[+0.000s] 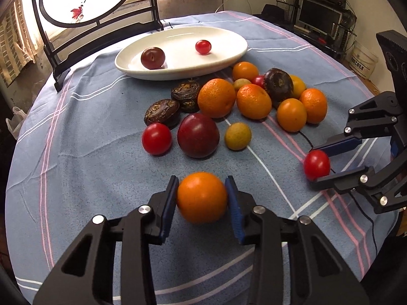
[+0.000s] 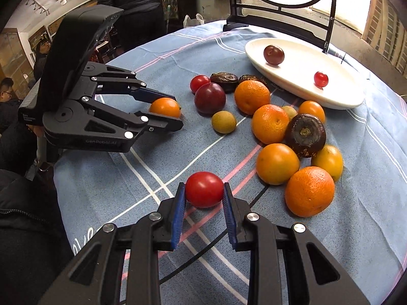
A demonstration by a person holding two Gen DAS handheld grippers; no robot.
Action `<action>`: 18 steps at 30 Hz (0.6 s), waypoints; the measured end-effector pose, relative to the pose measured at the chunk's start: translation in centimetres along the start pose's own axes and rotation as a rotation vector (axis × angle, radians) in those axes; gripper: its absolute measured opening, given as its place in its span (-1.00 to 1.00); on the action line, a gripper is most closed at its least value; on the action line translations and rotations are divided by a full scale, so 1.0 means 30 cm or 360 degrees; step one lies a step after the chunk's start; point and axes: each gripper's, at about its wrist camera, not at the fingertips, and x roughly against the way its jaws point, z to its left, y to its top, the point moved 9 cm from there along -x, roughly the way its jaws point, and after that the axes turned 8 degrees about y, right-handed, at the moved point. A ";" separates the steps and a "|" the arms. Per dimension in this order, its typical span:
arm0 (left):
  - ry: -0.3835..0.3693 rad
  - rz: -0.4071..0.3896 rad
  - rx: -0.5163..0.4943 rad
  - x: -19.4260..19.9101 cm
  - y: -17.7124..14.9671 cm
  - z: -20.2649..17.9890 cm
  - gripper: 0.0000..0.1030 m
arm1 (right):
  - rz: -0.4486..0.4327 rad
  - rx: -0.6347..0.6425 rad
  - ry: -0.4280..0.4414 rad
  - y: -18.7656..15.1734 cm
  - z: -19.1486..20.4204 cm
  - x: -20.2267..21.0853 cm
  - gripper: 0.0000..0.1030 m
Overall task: Organize fruits
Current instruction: 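Grasp a tangerine with the left tool while the right grasps a red cherry tomato, then carry both fruits onto the white plate and open both tools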
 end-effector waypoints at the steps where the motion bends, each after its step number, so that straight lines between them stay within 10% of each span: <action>1: 0.0004 0.0002 0.0002 0.001 -0.001 0.000 -0.29 | 0.0000 -0.0002 0.0005 -0.001 0.002 0.001 -0.45; 18: 0.0045 -0.0102 0.0052 0.086 0.090 0.058 -0.28 | -0.0043 -0.0015 0.0016 0.019 -0.008 0.033 -0.45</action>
